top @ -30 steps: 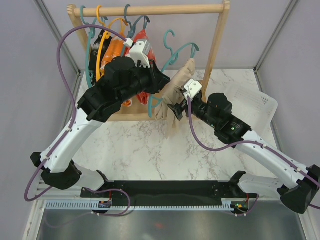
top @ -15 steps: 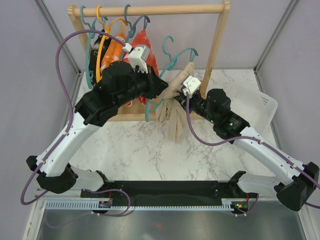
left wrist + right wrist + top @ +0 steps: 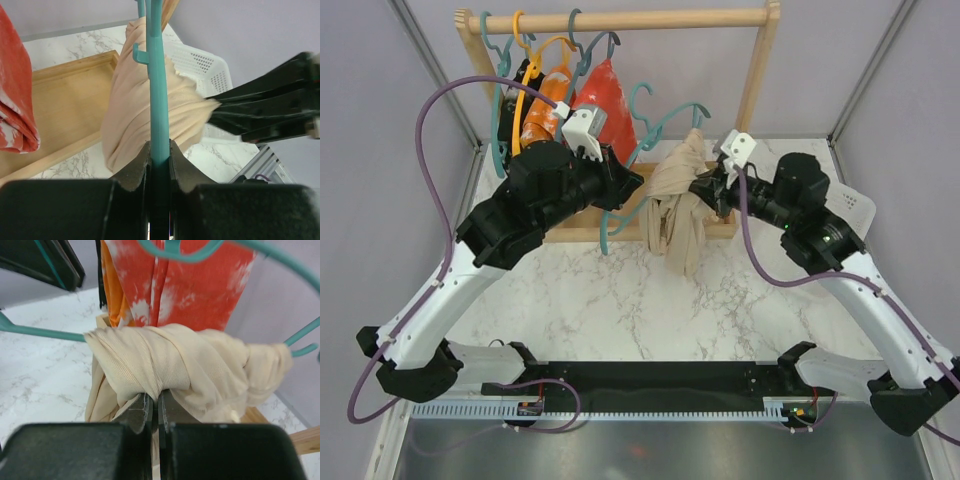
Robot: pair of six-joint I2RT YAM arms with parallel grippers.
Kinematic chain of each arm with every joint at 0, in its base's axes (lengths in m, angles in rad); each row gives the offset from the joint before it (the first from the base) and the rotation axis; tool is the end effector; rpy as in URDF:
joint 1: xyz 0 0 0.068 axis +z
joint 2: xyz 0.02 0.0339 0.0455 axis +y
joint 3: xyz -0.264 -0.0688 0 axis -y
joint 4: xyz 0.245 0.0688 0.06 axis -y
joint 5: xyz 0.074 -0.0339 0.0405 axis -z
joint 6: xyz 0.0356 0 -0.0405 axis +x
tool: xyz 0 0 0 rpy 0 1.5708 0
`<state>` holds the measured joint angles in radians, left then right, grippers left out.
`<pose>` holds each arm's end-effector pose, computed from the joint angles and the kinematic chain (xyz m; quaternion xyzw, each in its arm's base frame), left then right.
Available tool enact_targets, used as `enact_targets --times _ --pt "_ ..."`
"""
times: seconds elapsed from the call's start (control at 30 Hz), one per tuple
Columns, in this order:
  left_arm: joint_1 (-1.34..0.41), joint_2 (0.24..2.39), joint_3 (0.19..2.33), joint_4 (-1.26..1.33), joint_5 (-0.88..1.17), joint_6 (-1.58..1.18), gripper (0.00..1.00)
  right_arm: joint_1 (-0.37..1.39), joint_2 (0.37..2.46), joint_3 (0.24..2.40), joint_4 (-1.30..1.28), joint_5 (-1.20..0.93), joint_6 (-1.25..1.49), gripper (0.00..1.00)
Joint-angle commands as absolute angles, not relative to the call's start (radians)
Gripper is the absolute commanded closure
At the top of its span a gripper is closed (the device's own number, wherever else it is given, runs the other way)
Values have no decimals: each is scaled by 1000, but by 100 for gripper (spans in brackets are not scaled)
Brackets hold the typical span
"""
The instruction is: Remove the trousers from the hanger
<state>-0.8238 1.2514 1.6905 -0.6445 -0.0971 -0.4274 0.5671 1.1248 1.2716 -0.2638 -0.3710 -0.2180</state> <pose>0.1659 -0.1741 0.5003 0.1226 0.7658 -0.3385 0.5329 0.2007 0.1431 0.4344 -0.3942 0.6317 0.2492 0.6193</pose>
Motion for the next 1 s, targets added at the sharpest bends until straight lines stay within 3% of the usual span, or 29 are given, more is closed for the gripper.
enact_targets --times 0.0,0.37,0.73,0.97 --pt "-831 1212 1674 -560 -153 -374 98 523 1032 1397 -253 -518 -181 100" --pt "-830 1195 1615 -555 -178 -368 98 384 945 1532 -247 -466 -57 100" --pt "-831 1138 1559 -558 -212 -342 98 295 934 1684 -253 -216 -81 100" --pt "-831 1111 1528 -557 -221 -319 98 270 989 1896 -253 -19 -172 100"
